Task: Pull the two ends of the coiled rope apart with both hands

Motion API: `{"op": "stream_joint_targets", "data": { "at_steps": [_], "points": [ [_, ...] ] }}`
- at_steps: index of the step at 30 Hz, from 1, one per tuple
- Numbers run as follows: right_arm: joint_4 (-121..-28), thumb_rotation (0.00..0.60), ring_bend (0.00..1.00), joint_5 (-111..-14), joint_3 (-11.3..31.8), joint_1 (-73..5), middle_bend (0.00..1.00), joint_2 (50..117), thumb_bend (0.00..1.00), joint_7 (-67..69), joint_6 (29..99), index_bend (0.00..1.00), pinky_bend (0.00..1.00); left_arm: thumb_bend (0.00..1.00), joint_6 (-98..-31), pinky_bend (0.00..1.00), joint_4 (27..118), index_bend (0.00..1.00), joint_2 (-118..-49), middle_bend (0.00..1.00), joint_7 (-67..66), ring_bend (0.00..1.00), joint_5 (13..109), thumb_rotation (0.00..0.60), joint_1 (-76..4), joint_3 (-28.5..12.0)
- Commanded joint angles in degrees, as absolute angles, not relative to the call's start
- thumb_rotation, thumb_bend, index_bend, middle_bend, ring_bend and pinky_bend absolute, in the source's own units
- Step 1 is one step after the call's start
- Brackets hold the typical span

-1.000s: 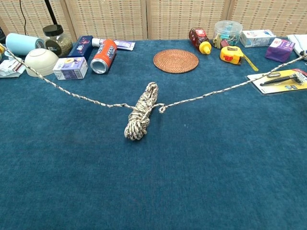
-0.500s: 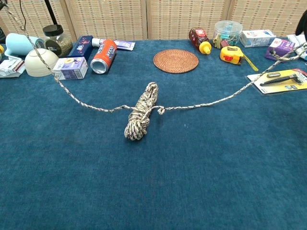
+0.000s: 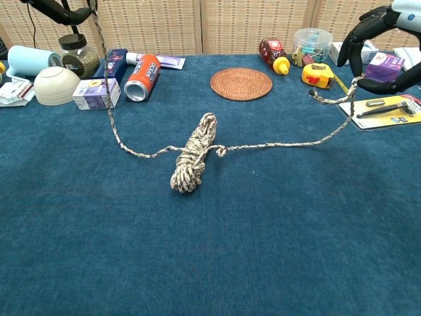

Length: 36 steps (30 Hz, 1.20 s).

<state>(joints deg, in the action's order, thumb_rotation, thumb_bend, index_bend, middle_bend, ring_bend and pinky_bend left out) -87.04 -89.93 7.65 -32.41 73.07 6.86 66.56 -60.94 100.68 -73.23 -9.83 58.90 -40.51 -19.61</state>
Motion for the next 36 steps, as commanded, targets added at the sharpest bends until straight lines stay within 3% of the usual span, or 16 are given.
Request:
{"op": "stream_joint_targets", "data": {
  "at_steps": [1, 7, 11, 14, 18, 28, 36],
  "points": [
    [-87.17, 0.6, 0.14, -89.83, 7.55, -32.78, 0.26, 73.31, 0.49, 6.48, 66.05, 0.53, 0.0, 0.45, -60.75, 0.0, 101.11, 0.5, -73.95, 0.25, -10.76, 0.16, 58.85, 0.6, -41.17, -19.02],
    [-87.66, 0.6, 0.0, -88.56, 7.43, -33.21, 0.04, 73.4, 0.47, 4.93, 64.82, 0.23, 0.0, 0.37, -58.85, 0.0, 102.24, 0.15, -74.05, 0.01, -12.21, 0.0, 58.29, 0.6, -42.43, -17.77],
    [-88.15, 0.6, 0.0, -87.94, 7.36, -33.08, 0.0, 72.98, 0.4, 4.43, 64.72, 0.08, 0.0, 0.34, -58.19, 0.0, 102.41, 0.09, -73.71, 0.0, -12.35, 0.0, 57.93, 0.587, -42.89, -17.43],
    [-88.34, 0.6, 0.0, -87.65, 7.28, -32.94, 0.0, 72.64, 0.35, 4.2, 64.76, 0.04, 0.0, 0.32, -58.03, 0.0, 102.45, 0.06, -73.49, 0.0, -12.09, 0.0, 57.8, 0.561, -43.0, -17.32],
    [-88.4, 0.6, 0.0, -87.15, 7.46, -32.55, 0.0, 71.95, 0.35, 4.1, 65.37, 0.05, 0.0, 0.31, -58.26, 0.0, 102.62, 0.05, -72.49, 0.0, -11.15, 0.0, 57.81, 0.559, -42.44, -17.0],
    [-86.29, 0.6, 0.03, -83.07, 8.73, -29.17, 0.13, 70.47, 0.35, 2.94, 69.58, 0.28, 0.0, 0.31, -65.12, 0.0, 103.55, 0.1, -67.91, 0.03, -10.53, 0.02, 57.37, 0.556, -35.82, -13.82],
    [-85.03, 0.6, 0.03, -80.07, 8.44, -24.84, 0.12, 70.1, 0.35, -1.55, 73.98, 0.27, 0.0, 0.31, -72.21, 0.0, 100.71, 0.11, -65.37, 0.04, -5.91, 0.02, 62.07, 0.552, -26.94, -8.76]
  ]
}}
